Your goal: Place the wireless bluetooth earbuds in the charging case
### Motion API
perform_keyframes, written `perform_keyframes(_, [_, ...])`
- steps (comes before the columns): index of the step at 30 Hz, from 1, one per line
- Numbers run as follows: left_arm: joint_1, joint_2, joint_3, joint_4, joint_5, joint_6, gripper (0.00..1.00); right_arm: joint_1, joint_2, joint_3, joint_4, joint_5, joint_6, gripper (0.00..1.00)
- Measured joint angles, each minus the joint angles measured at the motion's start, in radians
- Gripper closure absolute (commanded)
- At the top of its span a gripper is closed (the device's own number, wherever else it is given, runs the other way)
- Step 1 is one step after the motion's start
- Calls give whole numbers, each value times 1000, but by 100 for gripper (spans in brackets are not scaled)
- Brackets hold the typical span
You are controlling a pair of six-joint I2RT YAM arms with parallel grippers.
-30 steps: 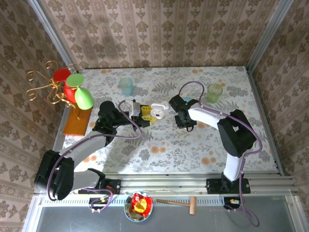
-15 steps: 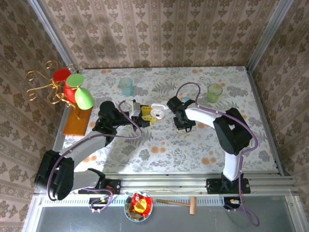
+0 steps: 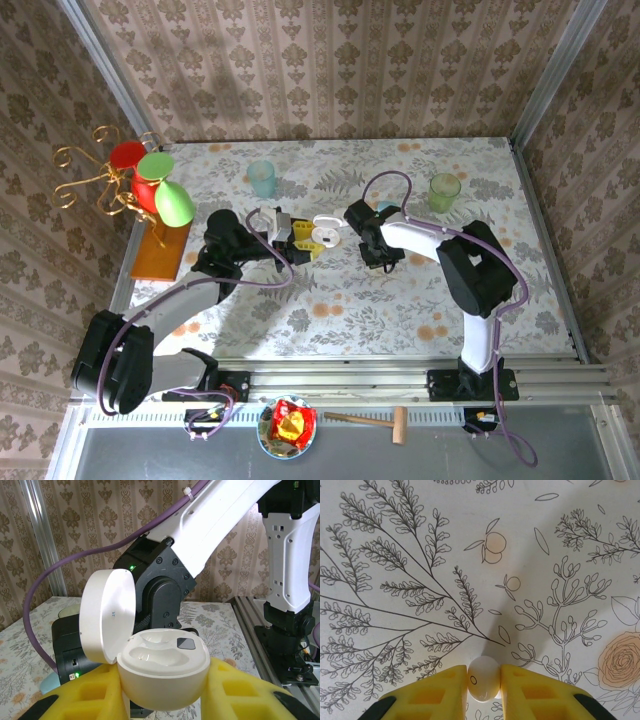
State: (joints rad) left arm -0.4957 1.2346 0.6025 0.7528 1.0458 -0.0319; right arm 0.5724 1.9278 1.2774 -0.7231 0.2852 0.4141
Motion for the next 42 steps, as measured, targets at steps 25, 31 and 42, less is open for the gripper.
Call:
perform_keyframes(25, [6, 0, -1, 0, -15, 1, 69, -233, -262, -172, 183, -436, 90, 81])
perform_keyframes(31, [8, 27, -1, 33, -14, 0, 69, -296, -327, -245, 277, -635, 167, 81])
perform_keyframes(42, [28, 158, -1, 195, -4, -90, 71, -345, -390, -309, 401, -905, 257, 80])
